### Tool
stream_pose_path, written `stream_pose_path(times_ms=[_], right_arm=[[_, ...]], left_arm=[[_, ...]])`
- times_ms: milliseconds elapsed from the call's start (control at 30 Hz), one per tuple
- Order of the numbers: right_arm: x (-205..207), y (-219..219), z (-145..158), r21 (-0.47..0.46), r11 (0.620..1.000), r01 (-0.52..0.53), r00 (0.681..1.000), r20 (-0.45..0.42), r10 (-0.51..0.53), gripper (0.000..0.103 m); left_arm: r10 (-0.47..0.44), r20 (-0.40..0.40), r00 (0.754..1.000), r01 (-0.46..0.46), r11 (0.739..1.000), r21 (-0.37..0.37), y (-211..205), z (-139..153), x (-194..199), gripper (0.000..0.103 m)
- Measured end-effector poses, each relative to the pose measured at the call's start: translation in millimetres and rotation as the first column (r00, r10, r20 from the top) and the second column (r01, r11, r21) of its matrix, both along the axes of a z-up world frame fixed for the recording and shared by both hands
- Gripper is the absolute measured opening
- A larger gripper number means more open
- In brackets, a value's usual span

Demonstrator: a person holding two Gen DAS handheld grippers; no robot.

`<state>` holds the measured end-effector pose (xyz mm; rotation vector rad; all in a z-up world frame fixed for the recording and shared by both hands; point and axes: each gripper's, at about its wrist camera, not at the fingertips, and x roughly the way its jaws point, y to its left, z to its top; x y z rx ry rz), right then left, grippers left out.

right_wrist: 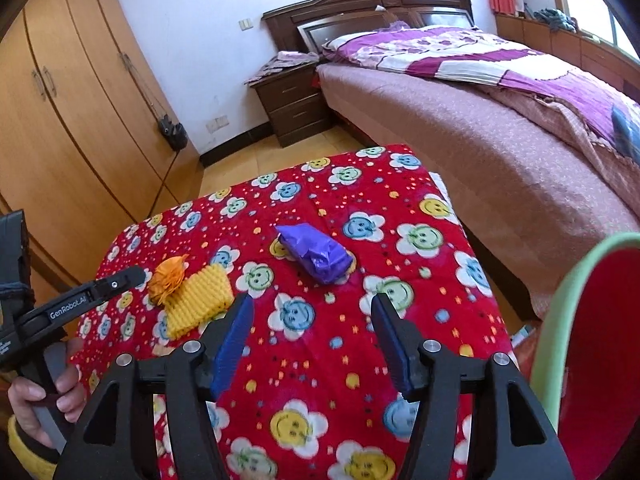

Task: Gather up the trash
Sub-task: 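Grasp the orange knotted item with left tool while right grasps the purple packet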

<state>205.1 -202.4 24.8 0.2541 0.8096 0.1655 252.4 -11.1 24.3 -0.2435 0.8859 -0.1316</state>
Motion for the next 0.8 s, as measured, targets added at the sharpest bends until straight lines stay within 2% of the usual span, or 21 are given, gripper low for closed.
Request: stream_pose_path(times_ms=[333, 533, 633, 667, 700, 733, 767, 800], right_arm=[[41.5, 14.6, -16.6, -0.084, 0.996, -0.027, 1.000, -0.001, 0.027, 0.063], [57.4, 15.6, -32.0, -0.081, 0.996, -0.039, 0.999, -0.026, 0.037, 0.062], [60.2, 15.6, -38.6, -0.074, 0.996, -0.047, 0.998, -0.043, 0.043, 0.046], [59.9, 15.3, -39.5, -0.080, 0.996, -0.044, 0.999, -0.036, 0.041, 0.045], [59.6, 15.3, -39.3, -0.075, 0.996, -0.044, 0.998, -0.036, 0.041, 0.044], [59.8, 14.9, -39.4, -0.067, 0.997, -0.046, 0.998, -0.036, 0.044, 0.039], [60.1, 13.9, -40.2, -0.065, 0.997, -0.044, 0.998, -0.038, 0.041, 0.034], [59.9, 13.1, -40.2, -0.064, 0.997, -0.040, 0.999, -0.038, 0.037, 0.033]], left_arm=[[0.000, -0.029, 1.000, 0.001, 1.000, 0.002, -13.1, -25.8, 19.0, 0.050], [0.003, -0.007, 1.000, -0.004, 1.000, -0.027, -12.0, -30.3, 20.8, 0.050], [0.005, 0.009, 1.000, -0.005, 1.000, -0.021, -13.8, -31.5, 21.0, 0.050], [0.006, 0.016, 1.000, -0.006, 1.000, -0.016, -14.6, -31.6, 20.7, 0.050], [0.003, 0.023, 1.000, -0.003, 1.000, -0.014, -14.7, -31.5, 20.6, 0.044], [-0.006, 0.031, 1.000, 0.006, 1.000, -0.015, -16.2, -30.9, 20.1, 0.036], [-0.009, 0.034, 0.999, 0.010, 1.000, -0.015, -17.9, -30.2, 20.0, 0.036], [-0.009, 0.040, 0.999, 0.009, 1.000, -0.012, -19.0, -29.3, 19.9, 0.033]])
